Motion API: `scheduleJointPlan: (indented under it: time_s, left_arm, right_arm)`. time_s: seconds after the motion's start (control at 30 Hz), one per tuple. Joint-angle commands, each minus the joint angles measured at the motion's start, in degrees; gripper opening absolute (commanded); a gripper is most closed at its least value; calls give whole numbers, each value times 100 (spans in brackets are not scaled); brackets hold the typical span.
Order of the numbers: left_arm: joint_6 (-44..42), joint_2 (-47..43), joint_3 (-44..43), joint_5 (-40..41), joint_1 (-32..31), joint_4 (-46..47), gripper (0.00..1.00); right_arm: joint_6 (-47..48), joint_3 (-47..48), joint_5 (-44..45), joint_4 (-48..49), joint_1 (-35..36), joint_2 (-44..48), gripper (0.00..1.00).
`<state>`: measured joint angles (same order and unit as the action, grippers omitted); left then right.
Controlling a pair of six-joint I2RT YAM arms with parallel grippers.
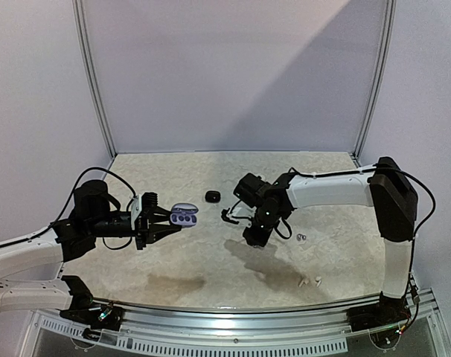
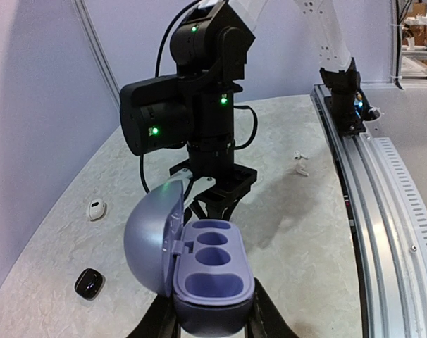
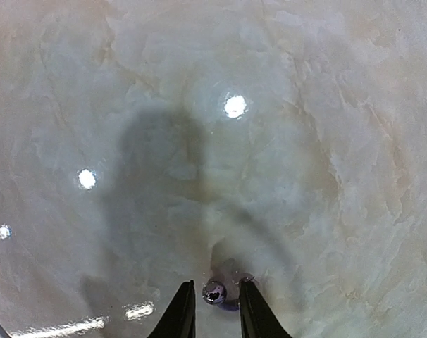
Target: Insert the wireless bluetooth earbuds into the charging case
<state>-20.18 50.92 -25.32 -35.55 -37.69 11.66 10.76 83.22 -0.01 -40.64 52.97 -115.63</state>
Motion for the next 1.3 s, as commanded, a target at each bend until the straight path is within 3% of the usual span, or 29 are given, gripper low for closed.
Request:
scheduleJointPlan:
  time_s: [0.0, 0.3, 0.37, 0.47, 0.63, 1.27]
  left_arm:
    - [-64, 25, 73, -57, 69, -54, 0]
    - [-73, -3, 96, -22, 69, -103, 0]
    - [-73, -2, 98, -21, 69, -96, 0]
    - [-65, 8, 117, -39, 69, -62, 0]
    - [-65, 24, 109, -75, 69, -41, 0]
    - [-82, -11, 80, -30, 69, -131, 0]
  right_arm:
    - [-31, 268, -36, -61, -99, -308, 23]
    - [-338, 273, -31, -165, -263, -189, 26]
    - [-597, 72, -78, -13, -385, 41, 32]
    - [-870, -351, -284, 240, -463, 410, 51]
    - [-657, -675, -419, 397, -471, 532, 59]
    - [-418, -796, -702, 648, -456, -33, 57]
